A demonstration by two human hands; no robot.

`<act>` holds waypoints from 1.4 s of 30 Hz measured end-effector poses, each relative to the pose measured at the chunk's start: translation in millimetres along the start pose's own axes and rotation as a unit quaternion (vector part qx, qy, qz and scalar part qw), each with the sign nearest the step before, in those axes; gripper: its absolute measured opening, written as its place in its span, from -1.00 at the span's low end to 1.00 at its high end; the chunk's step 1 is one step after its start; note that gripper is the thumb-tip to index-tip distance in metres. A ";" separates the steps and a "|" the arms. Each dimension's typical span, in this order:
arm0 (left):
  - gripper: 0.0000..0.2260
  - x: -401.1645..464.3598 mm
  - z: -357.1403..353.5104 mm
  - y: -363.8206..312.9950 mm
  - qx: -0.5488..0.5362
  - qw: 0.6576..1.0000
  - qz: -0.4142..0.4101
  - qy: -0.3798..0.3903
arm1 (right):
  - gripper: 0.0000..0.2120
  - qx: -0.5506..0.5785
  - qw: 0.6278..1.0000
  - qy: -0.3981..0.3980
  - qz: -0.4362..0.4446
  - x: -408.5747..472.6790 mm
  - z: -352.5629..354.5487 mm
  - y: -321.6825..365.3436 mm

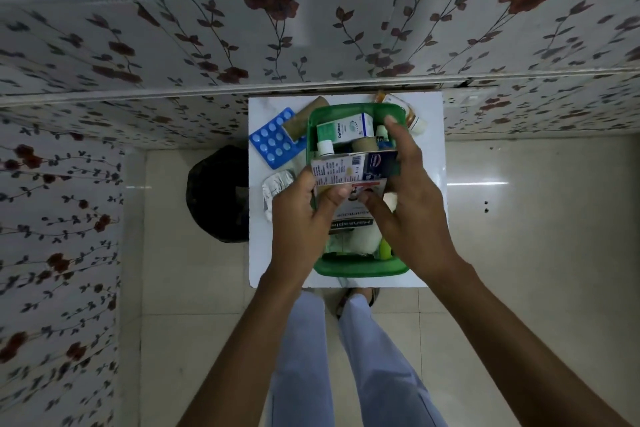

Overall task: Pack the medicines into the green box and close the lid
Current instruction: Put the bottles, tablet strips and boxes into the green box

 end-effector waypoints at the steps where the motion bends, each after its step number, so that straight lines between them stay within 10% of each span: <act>1: -0.78 -1.6 -0.5 3.9 0.014 1.000 -0.010 0.003 | -0.21 -0.015 1.000 0.005 0.013 -1.3 0.1 -2.3; 7: -0.65 -20.0 -1.4 25.8 0.069 0.997 -0.036 -0.025 | -0.48 -0.116 0.991 0.061 0.022 -18.8 -1.0 -9.5; 13: -0.80 -6.1 16.8 63.2 0.035 0.982 0.112 -0.151 | -0.53 -0.111 0.993 0.040 -0.028 -16.1 -0.9 -17.4; 23: -0.39 36.7 -6.8 114.9 0.322 0.938 0.120 0.046 | -0.51 -0.339 0.940 0.030 -0.010 8.1 -18.6 -27.1; 32: -0.79 43.6 19.0 116.3 0.177 0.962 0.207 0.024 | -0.69 -0.213 0.965 -0.129 -0.079 74.6 36.3 -62.5; 42: -0.87 30.5 67.3 43.0 -0.042 0.979 0.189 -0.060 | -0.69 -0.317 0.925 -0.009 -0.208 112.2 42.7 -124.9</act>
Point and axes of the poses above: each hand's wrist, its own x-axis towards the middle knuckle, its own z-axis out of the back of the hand, y = z × x, the point moved 2 cm from there along x, towards the middle knuckle, and after that the axes turned 13 degrees about x, right-handed, at the moved point
